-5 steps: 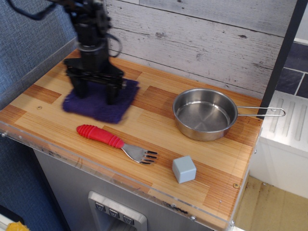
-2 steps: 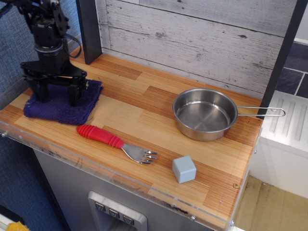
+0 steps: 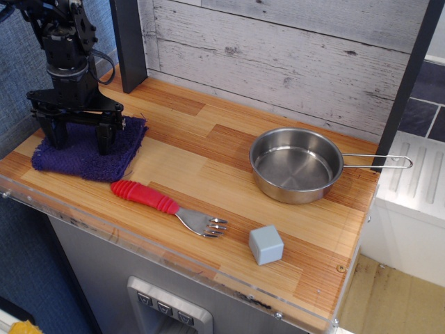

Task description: Move towel to lower left corner

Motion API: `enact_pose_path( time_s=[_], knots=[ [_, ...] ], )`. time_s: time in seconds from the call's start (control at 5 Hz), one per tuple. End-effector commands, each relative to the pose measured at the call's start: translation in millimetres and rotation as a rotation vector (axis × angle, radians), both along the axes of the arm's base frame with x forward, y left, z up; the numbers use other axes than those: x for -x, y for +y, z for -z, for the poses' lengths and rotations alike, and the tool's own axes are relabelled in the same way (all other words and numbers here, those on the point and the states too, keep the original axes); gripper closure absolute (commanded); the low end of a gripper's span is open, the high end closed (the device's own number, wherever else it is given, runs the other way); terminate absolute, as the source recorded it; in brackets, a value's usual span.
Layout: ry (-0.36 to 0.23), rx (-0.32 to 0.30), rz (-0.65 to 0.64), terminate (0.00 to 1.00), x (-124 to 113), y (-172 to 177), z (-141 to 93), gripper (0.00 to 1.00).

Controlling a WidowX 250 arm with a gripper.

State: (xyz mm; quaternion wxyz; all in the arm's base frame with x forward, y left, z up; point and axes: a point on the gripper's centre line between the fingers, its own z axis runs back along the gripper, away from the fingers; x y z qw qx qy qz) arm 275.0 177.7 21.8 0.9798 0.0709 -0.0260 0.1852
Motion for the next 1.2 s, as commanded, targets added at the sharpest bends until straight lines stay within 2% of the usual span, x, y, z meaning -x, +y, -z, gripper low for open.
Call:
enact_pose_path(
  time_s=[0.0, 0.2, 0.4, 0.8, 1.0],
  knots=[
    [-0.153, -0.051, -0.005, 0.0, -18.4, -5.9, -58.9, 0.0],
    [-0.165, -0.052, 0.018, 0.0, -26.3, -11.4, -85.8, 0.0],
    [-0.214, -0.087, 0.059, 0.0, -28.5, -19.8, -112.6, 0.0],
    [-0.214, -0.087, 0.059, 0.0, -28.5, -19.8, -112.6, 0.0],
    [-0.214, -0.087, 0.059, 1.0, -28.5, -19.8, -112.6, 0.0]
  ],
)
